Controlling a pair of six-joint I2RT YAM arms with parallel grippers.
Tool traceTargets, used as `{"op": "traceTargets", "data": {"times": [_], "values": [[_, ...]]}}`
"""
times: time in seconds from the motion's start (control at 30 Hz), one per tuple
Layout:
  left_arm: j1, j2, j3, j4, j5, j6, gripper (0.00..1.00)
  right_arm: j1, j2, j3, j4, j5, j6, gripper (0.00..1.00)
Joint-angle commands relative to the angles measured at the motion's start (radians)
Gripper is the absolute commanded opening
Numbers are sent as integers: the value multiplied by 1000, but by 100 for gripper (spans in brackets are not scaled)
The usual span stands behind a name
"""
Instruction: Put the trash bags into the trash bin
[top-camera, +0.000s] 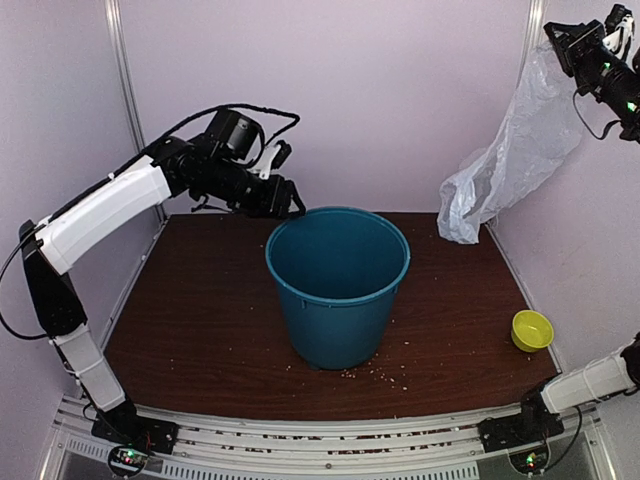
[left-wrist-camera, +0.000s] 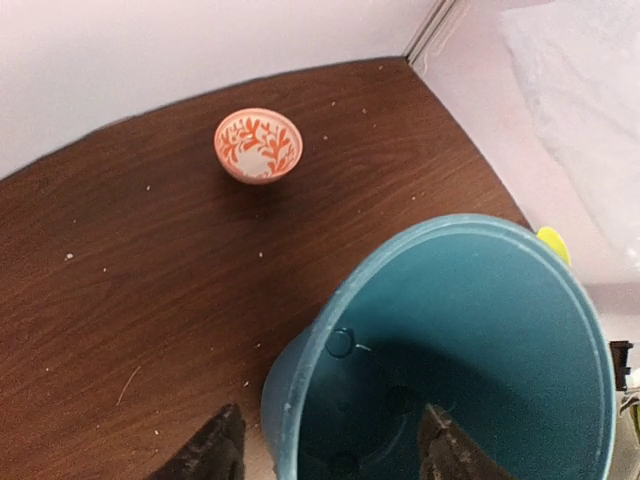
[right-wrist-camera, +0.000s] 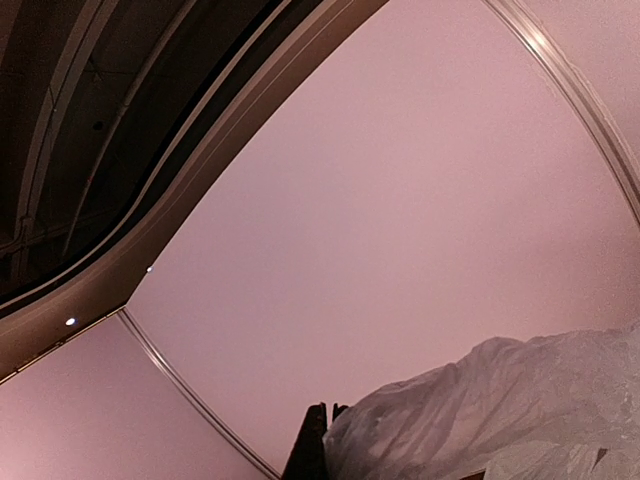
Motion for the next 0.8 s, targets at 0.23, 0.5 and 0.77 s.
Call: {"op": "traceTargets", "data": {"times": [0.23, 0.5, 0.77], "values": [[-226, -159, -69, 458, 104, 152, 80, -3, 68, 44, 82, -82, -18, 0], [-393, 91, 188, 482, 72, 238, 83, -4, 123, 107, 138, -72, -13, 0], [-405, 203, 330, 442, -232, 212, 79, -3, 124, 84, 141, -90, 3, 0]]}}
